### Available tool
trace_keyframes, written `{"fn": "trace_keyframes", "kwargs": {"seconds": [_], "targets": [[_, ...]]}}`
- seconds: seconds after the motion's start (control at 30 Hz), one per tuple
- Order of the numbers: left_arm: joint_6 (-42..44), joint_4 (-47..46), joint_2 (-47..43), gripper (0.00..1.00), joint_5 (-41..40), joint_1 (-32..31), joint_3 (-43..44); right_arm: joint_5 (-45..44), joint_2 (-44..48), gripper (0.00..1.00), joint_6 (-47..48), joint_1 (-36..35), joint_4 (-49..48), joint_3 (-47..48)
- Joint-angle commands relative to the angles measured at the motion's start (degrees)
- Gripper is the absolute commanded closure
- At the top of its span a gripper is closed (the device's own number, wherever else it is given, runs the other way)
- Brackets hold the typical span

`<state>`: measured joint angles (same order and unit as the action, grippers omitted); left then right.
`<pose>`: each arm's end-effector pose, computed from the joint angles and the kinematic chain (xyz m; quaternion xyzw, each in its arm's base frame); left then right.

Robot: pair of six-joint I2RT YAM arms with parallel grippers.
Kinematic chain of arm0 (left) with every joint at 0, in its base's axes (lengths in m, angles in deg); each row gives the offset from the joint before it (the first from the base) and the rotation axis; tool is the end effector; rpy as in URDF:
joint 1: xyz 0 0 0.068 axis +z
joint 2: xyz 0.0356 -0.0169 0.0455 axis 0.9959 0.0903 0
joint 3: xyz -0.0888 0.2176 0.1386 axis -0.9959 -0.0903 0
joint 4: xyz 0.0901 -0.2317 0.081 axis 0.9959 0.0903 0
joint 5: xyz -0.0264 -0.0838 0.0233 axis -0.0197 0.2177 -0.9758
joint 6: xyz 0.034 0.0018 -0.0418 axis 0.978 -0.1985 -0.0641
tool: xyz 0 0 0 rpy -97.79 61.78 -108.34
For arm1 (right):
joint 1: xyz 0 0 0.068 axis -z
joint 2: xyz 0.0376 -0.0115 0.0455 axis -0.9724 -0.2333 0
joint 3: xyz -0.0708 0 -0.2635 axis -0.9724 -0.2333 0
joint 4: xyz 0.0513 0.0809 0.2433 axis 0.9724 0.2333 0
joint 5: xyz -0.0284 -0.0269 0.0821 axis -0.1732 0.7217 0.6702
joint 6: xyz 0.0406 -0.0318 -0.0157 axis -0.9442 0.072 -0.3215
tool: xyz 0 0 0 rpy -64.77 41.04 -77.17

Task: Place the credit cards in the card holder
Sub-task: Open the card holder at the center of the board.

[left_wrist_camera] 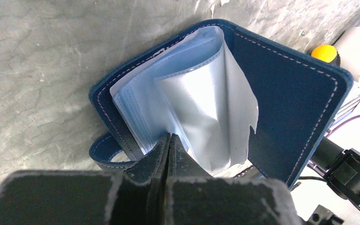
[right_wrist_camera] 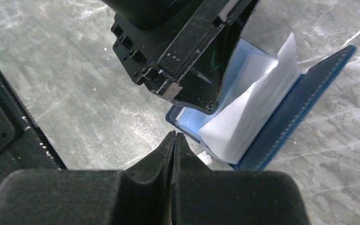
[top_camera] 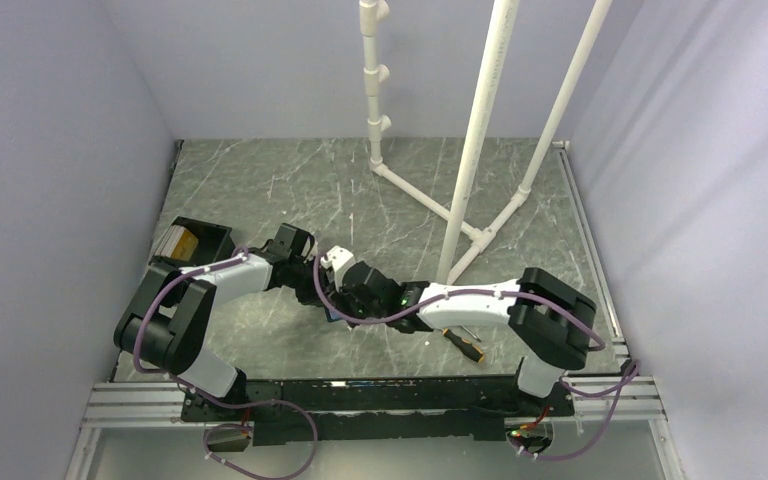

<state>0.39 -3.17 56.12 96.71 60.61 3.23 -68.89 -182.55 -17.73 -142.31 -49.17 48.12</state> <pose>0.2386 -0.1228 0.1413 -0.0793 0.9482 -0.2933 0.0927 0.1485 0.3232 0.1869 -0.3569 0.8215 0.2650 0.3570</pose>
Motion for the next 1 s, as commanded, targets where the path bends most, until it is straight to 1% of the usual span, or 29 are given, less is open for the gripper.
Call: {"fn": "trace_keyframes", "kwargs": {"seconds": [0.0,0.13,0.3,0.47,0.6,0.73,0.87,0.97], "targets": [[2.18,1.61,-0.07,0.97,-4.46,-0.14,0.11,-6.97,-1.68,1.0,2.71,-1.84,-4.0,1.3],[2.04,1.38,-0.16,0.97,-4.32,-0.14,-0.15,-15.24,-3.86,1.0,1.04,-2.23,-4.14,1.44],[2.18,1.51,-0.21,0.98,-4.29,-0.14,-0.37,-18.87,-6.04,1.0,0.33,-2.14,-5.02,2.05],[2.69,2.23,-0.42,0.98,-4.71,-0.14,-0.16,-26.81,-6.89,1.0,-1.57,-1.45,-3.74,3.09],[3.12,2.81,-0.34,0.98,-5.05,-0.14,-0.06,-32.17,-7.17,1.0,-3.23,0.3,-0.76,4.04],[3.64,3.29,-0.32,0.98,-5.37,-0.14,0.02,-32.75,-6.86,1.0,-4.55,3.21,1.01,3.65],[4.08,3.5,-0.02,0.98,-5.46,-0.14,0.24,-27.9,-6.1,1.0,-4.64,5.05,-0.64,1.33],[4.28,3.45,0.57,0.98,-4.97,-0.14,0.65,-24.11,-5.89,1.0,-4.18,5.07,-2.07,0.24]]}}
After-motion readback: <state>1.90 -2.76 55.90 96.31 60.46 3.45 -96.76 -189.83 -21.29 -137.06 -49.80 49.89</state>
